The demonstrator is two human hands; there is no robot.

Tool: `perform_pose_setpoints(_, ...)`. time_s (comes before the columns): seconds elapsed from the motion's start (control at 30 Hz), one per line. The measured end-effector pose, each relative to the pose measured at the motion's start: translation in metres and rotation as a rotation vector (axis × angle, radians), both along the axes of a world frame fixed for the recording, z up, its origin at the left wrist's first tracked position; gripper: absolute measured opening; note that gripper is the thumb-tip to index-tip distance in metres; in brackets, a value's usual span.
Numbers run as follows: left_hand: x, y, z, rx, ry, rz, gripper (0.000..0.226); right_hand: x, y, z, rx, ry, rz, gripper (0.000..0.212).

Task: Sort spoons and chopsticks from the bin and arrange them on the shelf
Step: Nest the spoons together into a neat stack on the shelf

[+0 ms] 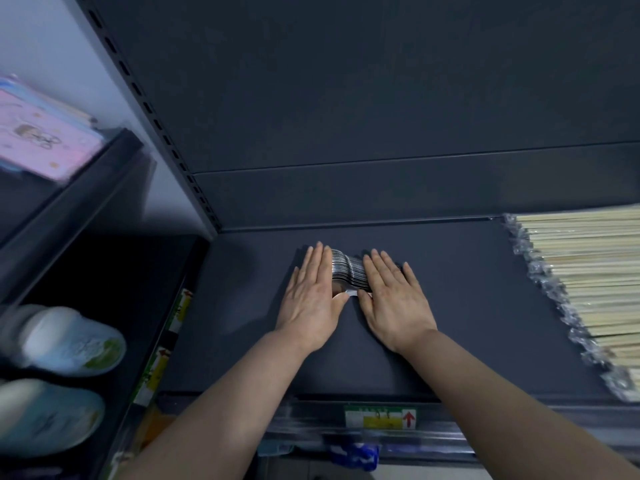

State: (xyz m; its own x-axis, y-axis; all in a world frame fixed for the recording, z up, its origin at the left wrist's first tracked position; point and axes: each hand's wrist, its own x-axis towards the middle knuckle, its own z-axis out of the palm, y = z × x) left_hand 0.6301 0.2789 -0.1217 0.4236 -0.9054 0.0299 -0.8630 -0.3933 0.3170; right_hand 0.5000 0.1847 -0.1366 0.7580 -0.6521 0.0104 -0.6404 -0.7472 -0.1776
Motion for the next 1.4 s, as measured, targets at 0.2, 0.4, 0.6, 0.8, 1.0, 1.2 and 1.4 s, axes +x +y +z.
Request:
perform_pose_setpoints(0.2,-0.004,0.003,-0.001,-0.003,-0.005,0.026,0.078,-0.002,-0.003,0.0,0.012,0.012,0.034,0.088)
perform_pose_setpoints(0.4,-0.014,0.004,0.002,0.001,0.026,0.067,0.081,-0.006,-0.003,-0.002,0.006,0.007,0.073,0.086)
perform_pose_setpoints(0.6,-0.015,0.005,0.007,0.011,0.076,0.071,0.082,-0.008,-0.006,-0.002,0.038,-0.01,0.098,0.085)
perform_pose_setpoints(0.8,-0.023,0.001,0.004,-0.001,0.087,0.116,0.082,-0.011,-0.01,0.002,0.062,0.017,0.119,0.06)
perform_pose_setpoints(1.0,-0.017,-0.01,0.003,0.008,0.047,0.122,0.081,-0.003,-0.019,0.004,0.065,0.018,0.108,0.059)
perform_pose_setpoints(1.2,-0.01,-0.012,0.004,0.005,0.059,0.093,0.08,-0.001,-0.02,0.005,0.061,0.046,0.095,0.061)
perform_pose_setpoints(1.4,-0.013,-0.007,0.008,0.042,0.059,0.076,0.081,-0.006,-0.016,0.005,0.056,0.019,0.114,0.061)
